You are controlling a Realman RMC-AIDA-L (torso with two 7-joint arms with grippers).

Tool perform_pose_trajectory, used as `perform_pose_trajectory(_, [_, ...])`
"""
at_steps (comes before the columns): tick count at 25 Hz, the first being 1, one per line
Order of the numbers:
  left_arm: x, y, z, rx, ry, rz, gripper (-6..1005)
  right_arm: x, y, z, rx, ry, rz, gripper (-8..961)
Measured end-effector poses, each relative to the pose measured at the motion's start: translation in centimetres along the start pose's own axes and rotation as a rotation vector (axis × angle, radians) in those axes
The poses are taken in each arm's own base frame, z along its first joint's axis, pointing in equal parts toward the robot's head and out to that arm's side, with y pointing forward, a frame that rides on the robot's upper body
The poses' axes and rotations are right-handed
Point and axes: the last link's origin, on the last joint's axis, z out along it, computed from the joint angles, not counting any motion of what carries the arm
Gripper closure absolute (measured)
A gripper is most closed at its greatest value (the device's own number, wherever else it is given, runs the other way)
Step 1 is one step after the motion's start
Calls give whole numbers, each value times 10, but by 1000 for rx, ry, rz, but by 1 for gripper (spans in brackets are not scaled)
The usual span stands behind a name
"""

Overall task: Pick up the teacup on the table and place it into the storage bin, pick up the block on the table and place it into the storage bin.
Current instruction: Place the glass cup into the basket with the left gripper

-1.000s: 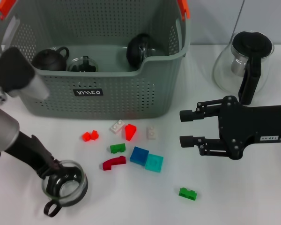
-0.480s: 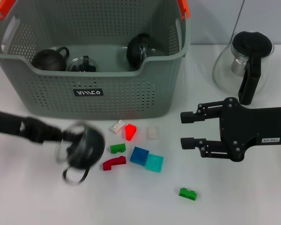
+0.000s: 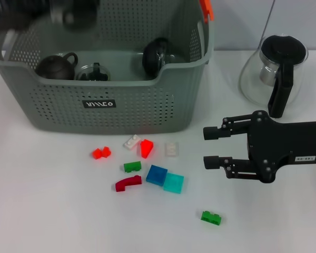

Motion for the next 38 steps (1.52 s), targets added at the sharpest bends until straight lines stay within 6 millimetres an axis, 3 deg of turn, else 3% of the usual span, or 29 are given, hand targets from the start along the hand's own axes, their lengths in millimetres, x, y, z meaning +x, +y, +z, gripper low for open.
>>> perform_pose_trajectory(4, [38, -1, 17, 112, 27, 63, 933, 1, 1, 0, -2, 3, 3, 418])
perform_pose_trajectory(5, [53, -1, 31, 186, -14, 110, 932, 1, 1, 0, -3, 3, 3, 418])
perform_pose_trajectory(11, [77, -3, 81, 498, -242, 340, 926, 1, 1, 0, -3, 6, 23, 418])
perform_pose_trajectory(17, [60, -25, 127, 781, -479, 573, 920, 0, -1, -1, 2, 11, 63, 418])
perform_pose_trajectory(23, [33, -52, 145, 973, -576, 763, 914, 0, -2, 4, 3, 4, 53, 419])
perform_pose_trajectory(31, [13, -77, 143, 1020, -668, 795, 905, -2, -1, 7, -7, 1, 33, 419])
perform_pose_trajectory(38, [9, -87, 138, 1035, -711, 774, 898, -1, -3, 8, -2, 1, 37, 419])
